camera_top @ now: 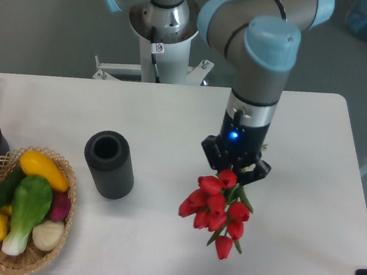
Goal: Insert the flowers into the vase
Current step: 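Carry the red tulip bunch with the gripper toward the black vase, then raise the tulips and swing the stems over the vase opening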
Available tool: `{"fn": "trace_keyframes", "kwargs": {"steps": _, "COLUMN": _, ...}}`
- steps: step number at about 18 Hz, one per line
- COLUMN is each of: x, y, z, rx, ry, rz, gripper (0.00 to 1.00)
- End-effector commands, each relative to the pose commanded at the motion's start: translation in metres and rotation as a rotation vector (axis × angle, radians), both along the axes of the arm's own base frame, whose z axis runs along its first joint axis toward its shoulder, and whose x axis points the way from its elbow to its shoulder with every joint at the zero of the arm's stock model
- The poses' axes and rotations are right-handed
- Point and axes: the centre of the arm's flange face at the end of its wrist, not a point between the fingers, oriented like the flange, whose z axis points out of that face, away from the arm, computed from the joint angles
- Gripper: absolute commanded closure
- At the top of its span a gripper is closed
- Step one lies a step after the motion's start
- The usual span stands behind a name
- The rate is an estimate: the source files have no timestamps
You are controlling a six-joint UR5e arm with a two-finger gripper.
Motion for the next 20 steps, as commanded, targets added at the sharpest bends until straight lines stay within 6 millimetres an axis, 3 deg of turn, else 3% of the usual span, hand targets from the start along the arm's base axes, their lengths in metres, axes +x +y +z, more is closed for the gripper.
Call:
{"fn": "trace_keyframes", "kwargs": {"steps": 8, "x": 0.027, "y": 0.018, "z": 0.048, "rx": 0.317, "ry": -0.038, "rz": -0.153, "gripper": 1.0}}
{"fn": "trace_keyframes", "kwargs": {"steps": 11, "x": 0.034, "y": 0.025, "z": 0.049, "rx": 0.396, "ry": -0.106, "rz": -0.204, "gripper": 1.0}}
{"fn": "trace_keyframes", "kwargs": {"steps": 20, "x": 0.031, "y": 0.024, "z": 0.056, "rx": 0.407, "ry": -0.14, "rz": -0.141, "gripper": 1.0}}
